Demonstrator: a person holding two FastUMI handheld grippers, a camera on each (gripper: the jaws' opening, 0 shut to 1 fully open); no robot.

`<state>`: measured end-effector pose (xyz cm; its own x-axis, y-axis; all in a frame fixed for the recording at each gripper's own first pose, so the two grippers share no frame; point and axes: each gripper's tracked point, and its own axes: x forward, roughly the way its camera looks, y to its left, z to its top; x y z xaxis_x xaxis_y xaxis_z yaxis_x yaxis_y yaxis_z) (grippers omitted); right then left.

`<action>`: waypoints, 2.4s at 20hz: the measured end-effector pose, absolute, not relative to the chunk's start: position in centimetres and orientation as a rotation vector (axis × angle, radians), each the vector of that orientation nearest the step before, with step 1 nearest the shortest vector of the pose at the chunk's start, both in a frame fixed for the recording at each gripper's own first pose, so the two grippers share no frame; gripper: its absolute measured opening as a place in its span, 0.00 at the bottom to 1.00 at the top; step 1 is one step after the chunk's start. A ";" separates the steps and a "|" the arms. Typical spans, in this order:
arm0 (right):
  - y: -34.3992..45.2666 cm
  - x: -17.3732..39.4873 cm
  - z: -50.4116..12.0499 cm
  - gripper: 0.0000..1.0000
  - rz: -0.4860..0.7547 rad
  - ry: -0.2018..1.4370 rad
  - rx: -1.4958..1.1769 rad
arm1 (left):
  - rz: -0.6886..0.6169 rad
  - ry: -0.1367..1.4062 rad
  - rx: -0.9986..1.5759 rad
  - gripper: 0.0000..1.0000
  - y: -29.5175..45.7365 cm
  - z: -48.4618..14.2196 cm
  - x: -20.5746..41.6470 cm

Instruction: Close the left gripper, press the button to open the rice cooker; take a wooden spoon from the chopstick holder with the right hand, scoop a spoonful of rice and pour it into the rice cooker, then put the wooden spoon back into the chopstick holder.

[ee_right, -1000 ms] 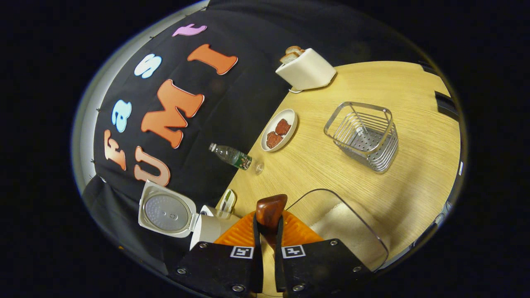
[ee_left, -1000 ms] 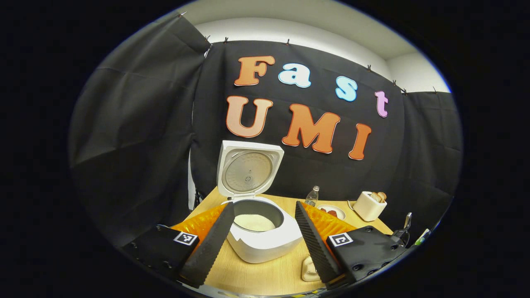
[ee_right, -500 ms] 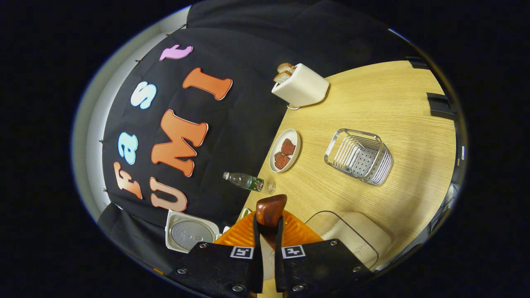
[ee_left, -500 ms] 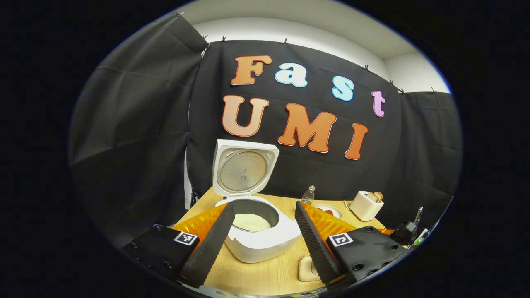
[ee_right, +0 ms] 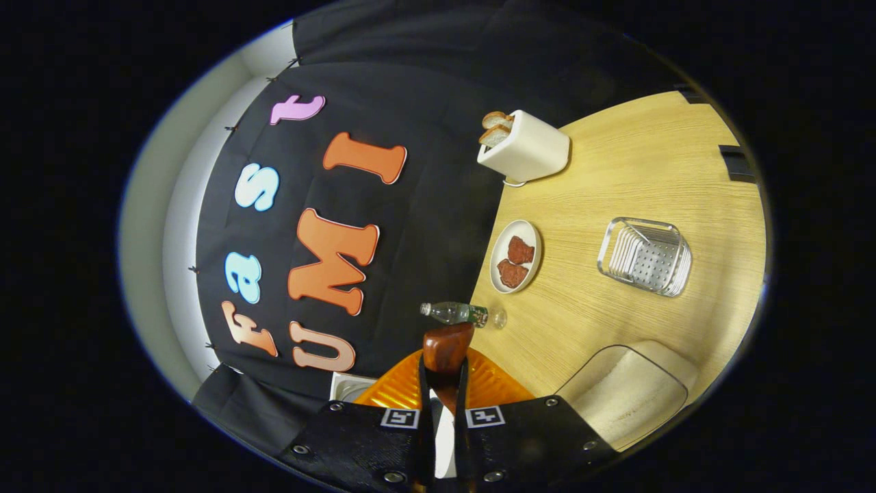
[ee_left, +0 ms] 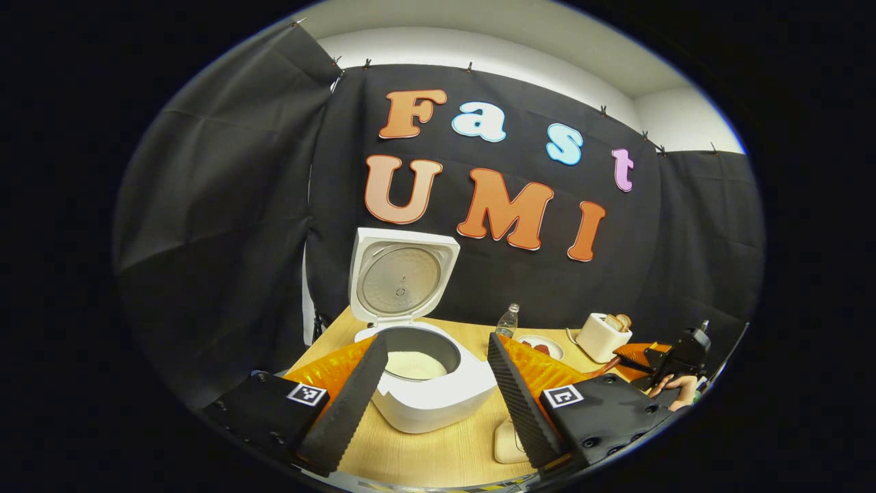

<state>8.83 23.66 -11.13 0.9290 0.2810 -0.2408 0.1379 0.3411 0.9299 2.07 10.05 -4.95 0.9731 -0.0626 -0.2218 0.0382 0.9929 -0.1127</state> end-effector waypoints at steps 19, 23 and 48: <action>36.3 16.2 -2.0 0.10 0.278 0.342 1.203 | -0.007 0.210 -0.093 1.00 13.2 -4.8 1.4; 39.5 17.9 -1.1 0.10 0.297 0.323 1.128 | 0.034 0.206 -0.081 1.00 15.0 -5.0 0.8; 51.2 17.1 0.9 0.10 0.458 0.091 0.483 | 0.147 0.230 -0.118 0.99 21.1 -6.6 -0.9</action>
